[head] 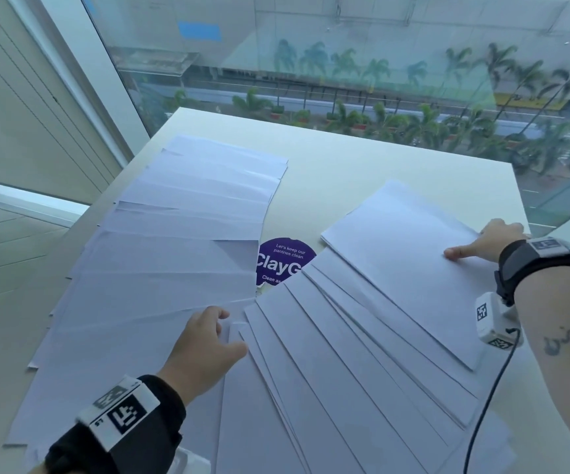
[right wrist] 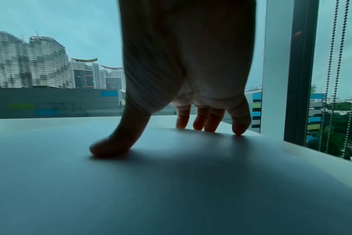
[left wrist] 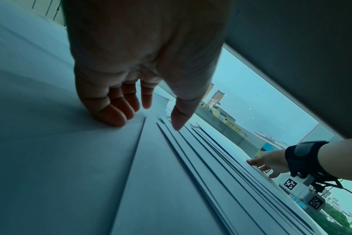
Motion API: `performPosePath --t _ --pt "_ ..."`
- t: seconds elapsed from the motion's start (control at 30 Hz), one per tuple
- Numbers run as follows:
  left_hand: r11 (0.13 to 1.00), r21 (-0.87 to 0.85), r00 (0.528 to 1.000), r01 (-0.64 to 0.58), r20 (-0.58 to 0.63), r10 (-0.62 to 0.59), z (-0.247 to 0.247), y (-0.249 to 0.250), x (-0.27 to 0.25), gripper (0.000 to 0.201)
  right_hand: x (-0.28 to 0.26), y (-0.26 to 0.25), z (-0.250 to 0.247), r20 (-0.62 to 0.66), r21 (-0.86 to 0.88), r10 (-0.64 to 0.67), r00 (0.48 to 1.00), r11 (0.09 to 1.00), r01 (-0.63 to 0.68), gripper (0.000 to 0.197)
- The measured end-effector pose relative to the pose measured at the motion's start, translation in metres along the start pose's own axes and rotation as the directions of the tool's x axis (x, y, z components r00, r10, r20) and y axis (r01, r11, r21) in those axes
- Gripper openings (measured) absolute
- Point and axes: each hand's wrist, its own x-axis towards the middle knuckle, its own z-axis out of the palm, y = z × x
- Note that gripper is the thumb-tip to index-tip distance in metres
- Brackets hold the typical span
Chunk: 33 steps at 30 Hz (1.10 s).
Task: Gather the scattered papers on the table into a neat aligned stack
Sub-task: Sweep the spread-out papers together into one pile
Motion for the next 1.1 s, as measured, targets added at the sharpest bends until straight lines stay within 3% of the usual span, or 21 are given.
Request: performPosePath --t 0.17,0.33,0.6,0.73,0.9,0.97,1.1 --pt "1.0 0.004 1.0 -0.018 0.019 0.018 -0.001 0.001 -0.002 0.048 -0.026 -0.005 0.001 0.073 -0.068 -0.013 0.997 0.998 0.018 0.111" --pt "0.998 -0.015 0.996 -0.058 0.067 0.059 -0.005 -0.003 -0.006 0.049 -0.073 -0.005 0.012 0.127 -0.024 -0.097 0.987 0.995 0.101 0.095" --pt "0.99 -0.084 0.981 -0.113 0.149 0.125 -0.01 -0.008 -0.013 0.054 -0.155 -0.02 0.048 0.281 0.035 -0.198 0.939 0.98 0.196 0.088" --pt "0.986 -0.091 0.974 -0.139 0.169 0.153 -0.013 -0.01 -0.02 0.055 -0.177 -0.013 0.053 0.225 0.16 -0.173 0.959 0.977 0.139 0.088" --pt "0.987 0.16 0.986 -0.027 0.168 0.0 -0.016 -0.026 -0.036 0.066 -0.193 0.009 0.055 0.234 0.153 -0.028 0.972 0.988 -0.008 0.067" --pt "0.975 0.223 0.984 0.006 0.17 -0.045 -0.018 -0.033 -0.044 0.063 -0.201 0.014 0.059 0.267 0.157 -0.042 0.963 0.988 0.0 0.058" --pt "0.972 0.237 0.981 0.004 0.189 -0.051 -0.019 -0.041 -0.051 0.056 -0.23 0.013 0.065 0.328 0.138 -0.096 0.94 0.989 0.053 0.062"
